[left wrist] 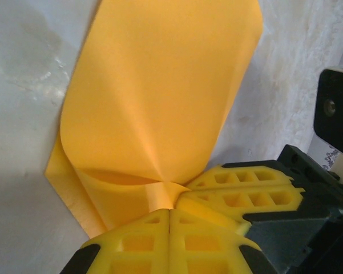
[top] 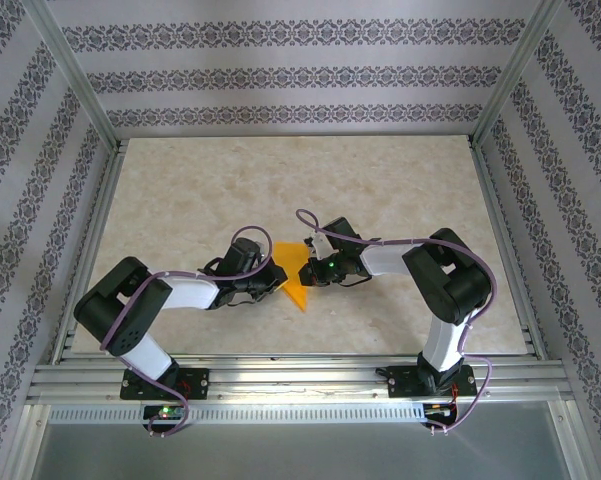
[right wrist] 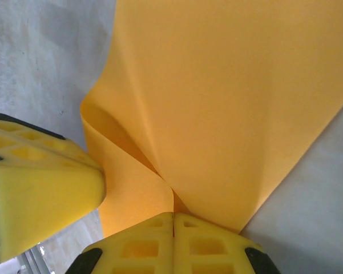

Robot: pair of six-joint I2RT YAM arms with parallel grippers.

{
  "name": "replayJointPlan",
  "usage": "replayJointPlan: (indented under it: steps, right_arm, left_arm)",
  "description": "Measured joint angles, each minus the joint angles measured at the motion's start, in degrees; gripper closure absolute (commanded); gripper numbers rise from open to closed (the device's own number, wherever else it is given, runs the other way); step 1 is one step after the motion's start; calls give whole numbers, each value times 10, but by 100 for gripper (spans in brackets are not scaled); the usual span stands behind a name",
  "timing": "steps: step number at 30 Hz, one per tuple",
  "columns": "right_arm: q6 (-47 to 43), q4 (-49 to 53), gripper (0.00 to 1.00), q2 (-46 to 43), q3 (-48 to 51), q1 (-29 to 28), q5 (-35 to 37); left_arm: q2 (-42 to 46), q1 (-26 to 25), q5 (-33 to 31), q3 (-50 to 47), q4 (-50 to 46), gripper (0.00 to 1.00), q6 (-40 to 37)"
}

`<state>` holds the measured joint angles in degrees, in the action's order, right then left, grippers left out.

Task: Fold a paper plane with a square sheet of paper (pick it up from the middle)
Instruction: Third fold the triangle at the center of the table.

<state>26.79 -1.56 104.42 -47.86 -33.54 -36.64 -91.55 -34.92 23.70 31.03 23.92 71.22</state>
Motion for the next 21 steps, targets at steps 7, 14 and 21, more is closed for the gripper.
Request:
replayJointPlan:
  steps: [7, 14, 21]
  right_arm:
    - [-2, 1, 100, 0, 0, 0, 0]
    - [-2, 1, 100, 0, 0, 0, 0]
    - [-2, 4, 100, 0, -2, -1, 2]
  left_arm:
    - [20, -5, 0, 0, 0, 100, 0]
    - [17, -7, 0, 0, 1, 100, 0]
    - [-13, -7, 0, -2, 2, 100, 0]
